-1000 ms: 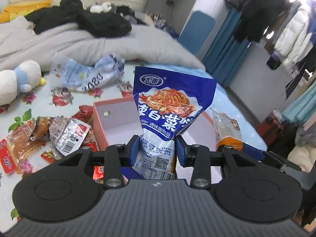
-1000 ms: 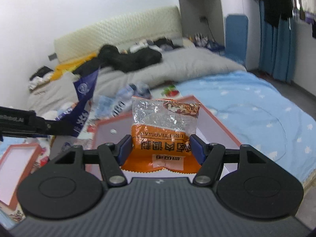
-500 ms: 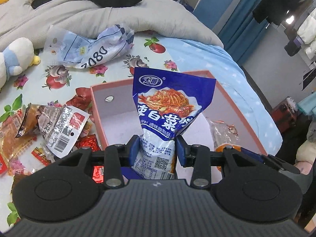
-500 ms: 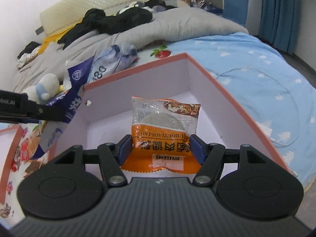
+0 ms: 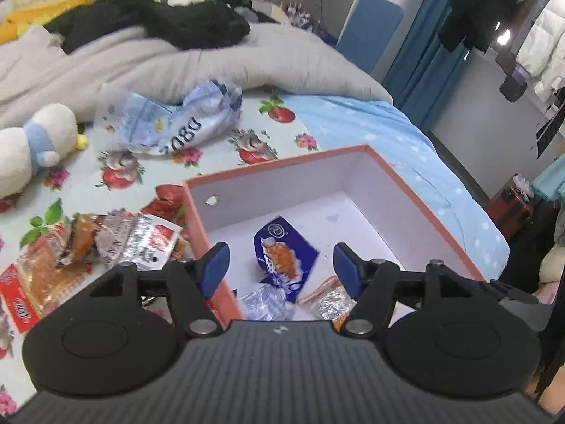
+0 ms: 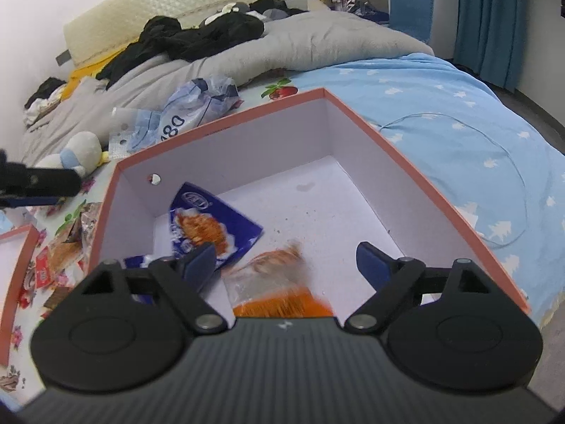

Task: Organize snacks
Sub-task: 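Open both tools to drop the bags into the deep pink box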

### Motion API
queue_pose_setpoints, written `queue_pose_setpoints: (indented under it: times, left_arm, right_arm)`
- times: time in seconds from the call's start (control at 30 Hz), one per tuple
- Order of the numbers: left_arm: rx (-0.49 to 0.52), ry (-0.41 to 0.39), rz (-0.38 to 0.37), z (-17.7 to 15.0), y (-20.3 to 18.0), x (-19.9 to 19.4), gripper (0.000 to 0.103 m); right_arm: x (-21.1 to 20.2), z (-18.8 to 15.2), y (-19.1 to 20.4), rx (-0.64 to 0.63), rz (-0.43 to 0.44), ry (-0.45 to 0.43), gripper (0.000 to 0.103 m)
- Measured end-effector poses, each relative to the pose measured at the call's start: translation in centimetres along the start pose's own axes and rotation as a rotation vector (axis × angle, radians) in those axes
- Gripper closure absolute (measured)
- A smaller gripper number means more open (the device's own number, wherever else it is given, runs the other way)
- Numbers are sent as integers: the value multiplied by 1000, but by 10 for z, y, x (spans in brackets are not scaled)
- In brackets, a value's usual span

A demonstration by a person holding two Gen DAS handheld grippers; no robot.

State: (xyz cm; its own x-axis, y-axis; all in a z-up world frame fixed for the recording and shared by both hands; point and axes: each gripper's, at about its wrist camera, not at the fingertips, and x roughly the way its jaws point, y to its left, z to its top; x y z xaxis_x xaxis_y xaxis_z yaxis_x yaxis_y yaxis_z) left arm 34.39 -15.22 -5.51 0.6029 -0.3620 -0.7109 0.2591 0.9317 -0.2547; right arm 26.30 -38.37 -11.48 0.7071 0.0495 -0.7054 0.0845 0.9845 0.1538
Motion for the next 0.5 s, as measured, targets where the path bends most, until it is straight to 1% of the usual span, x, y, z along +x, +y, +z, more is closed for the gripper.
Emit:
queue_pose_setpoints:
  times: [0.4, 0.5]
  left_arm:
    - [31, -121, -1, -38, 5, -74, 32]
    - [24, -140, -4, -48, 6, -88, 32]
  right_arm:
    - [-62, -27, 30, 0, 87, -121, 15]
    - [-75, -33, 38, -17, 85, -135, 15]
